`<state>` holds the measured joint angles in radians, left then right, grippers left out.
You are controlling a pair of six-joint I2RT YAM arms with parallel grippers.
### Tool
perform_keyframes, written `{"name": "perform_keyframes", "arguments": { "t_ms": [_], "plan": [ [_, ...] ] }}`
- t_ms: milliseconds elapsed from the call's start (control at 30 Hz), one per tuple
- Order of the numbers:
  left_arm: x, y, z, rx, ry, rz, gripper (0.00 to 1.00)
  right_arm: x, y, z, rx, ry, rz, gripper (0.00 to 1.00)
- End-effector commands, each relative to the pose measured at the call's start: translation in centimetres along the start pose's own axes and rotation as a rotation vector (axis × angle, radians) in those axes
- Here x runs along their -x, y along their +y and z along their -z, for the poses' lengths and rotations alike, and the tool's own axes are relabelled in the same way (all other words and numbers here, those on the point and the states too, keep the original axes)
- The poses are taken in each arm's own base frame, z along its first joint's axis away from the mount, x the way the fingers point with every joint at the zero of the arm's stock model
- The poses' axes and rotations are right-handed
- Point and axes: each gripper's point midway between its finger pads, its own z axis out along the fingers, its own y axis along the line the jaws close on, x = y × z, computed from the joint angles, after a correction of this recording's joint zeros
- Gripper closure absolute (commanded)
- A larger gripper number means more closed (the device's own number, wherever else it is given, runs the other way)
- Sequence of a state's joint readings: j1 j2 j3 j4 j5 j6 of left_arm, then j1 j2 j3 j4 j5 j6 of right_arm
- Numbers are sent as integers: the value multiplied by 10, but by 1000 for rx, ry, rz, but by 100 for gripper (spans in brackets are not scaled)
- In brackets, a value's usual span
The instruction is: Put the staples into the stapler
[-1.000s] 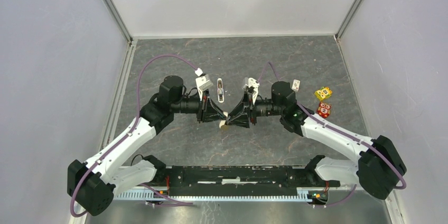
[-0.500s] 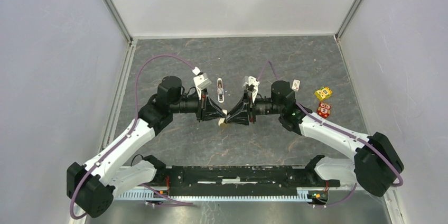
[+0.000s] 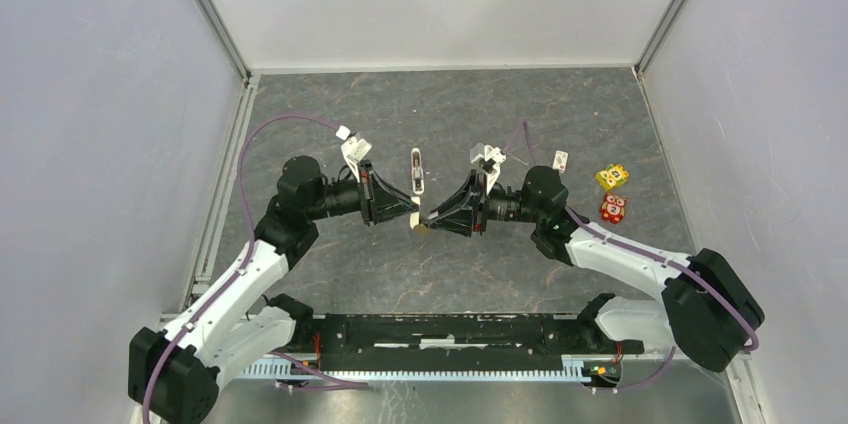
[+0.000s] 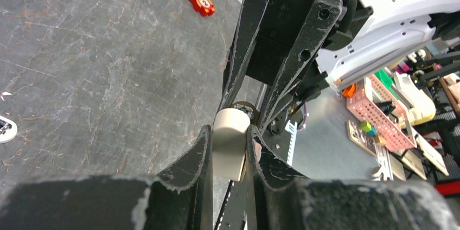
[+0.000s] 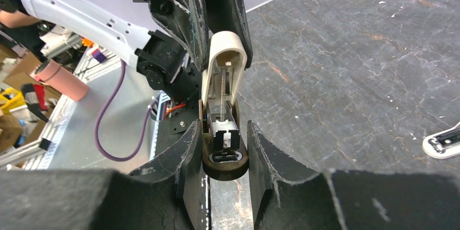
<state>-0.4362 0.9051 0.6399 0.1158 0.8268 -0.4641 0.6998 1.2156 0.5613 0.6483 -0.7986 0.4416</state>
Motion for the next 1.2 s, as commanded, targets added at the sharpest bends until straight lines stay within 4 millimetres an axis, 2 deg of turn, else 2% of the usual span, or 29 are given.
{"name": "perform_keyframes", "arguments": {
  "t_ms": [0, 267, 500, 633, 867, 1000, 1100, 1167],
  "plan": [
    [69, 10, 14, 116, -295, -55, 98, -22, 22, 3, 112, 35, -77, 75],
    [79, 10, 24, 141, -389, -58, 98, -23, 26, 4, 125, 4, -121, 65],
    [86, 14, 32, 181, -452, -58, 98, -26, 26, 4, 127, 5, -138, 64],
    [92, 15, 37, 206, -486, -66, 98, -32, 26, 7, 123, 12, -147, 59],
    [88, 17, 38, 223, -466, -77, 98, -36, 30, 12, 127, 13, -139, 48],
    [79, 9, 32, 163, -401, -120, 98, -27, 29, 10, 111, 16, -107, 31],
    [68, -1, 25, 91, -304, -150, 98, -16, 19, 10, 41, 13, -56, 25],
    [62, -11, 22, 30, -252, -166, 98, -5, 16, 9, 5, 5, -16, 17]
  ]
}}
